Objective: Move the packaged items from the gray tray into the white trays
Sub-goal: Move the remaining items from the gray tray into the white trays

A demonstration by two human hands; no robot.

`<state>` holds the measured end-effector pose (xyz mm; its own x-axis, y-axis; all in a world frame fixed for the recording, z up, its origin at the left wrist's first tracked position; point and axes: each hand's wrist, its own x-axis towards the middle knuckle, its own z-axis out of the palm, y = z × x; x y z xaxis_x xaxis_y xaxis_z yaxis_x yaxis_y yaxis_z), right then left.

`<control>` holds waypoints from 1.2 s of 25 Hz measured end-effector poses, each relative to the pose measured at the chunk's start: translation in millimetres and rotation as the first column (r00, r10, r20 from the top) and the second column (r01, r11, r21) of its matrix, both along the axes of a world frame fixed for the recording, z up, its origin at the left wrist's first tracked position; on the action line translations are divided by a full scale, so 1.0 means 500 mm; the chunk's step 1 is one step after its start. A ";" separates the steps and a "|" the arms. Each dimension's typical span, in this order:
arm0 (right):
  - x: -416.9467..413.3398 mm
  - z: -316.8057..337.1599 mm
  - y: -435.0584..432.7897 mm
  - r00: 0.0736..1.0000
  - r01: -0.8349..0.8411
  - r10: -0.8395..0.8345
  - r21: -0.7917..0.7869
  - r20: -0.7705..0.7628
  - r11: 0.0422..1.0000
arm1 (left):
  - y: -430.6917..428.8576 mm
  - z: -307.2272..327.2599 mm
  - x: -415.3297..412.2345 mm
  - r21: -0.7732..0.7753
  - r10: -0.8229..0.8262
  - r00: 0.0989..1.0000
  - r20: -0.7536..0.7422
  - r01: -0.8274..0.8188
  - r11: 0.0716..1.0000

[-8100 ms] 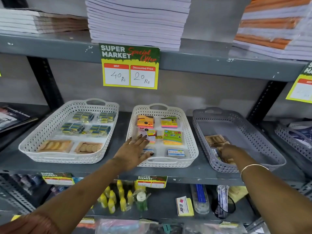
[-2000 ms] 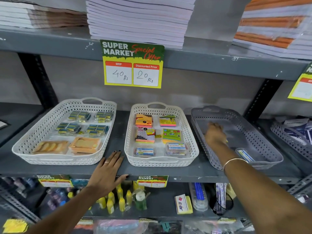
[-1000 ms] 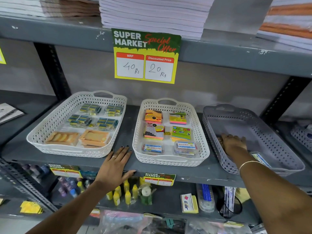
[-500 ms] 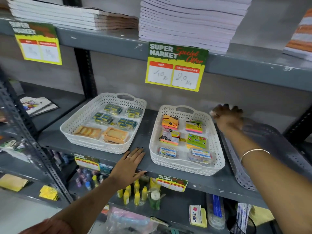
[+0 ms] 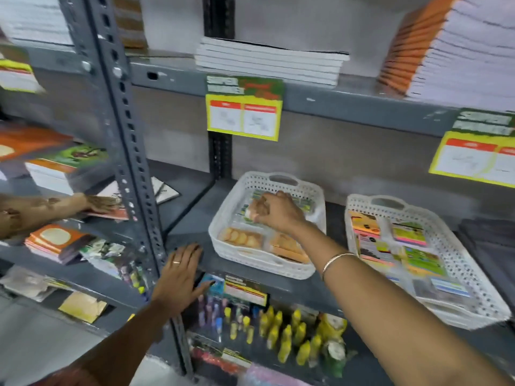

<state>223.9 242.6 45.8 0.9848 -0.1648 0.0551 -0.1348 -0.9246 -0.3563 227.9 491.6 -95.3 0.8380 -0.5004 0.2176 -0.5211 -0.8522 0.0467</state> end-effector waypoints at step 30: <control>-0.010 -0.029 0.010 0.999 0.023 -0.021 -0.054 0.036 0.998 | -0.010 -0.036 0.046 -0.159 -0.095 0.995 0.038 0.100 0.982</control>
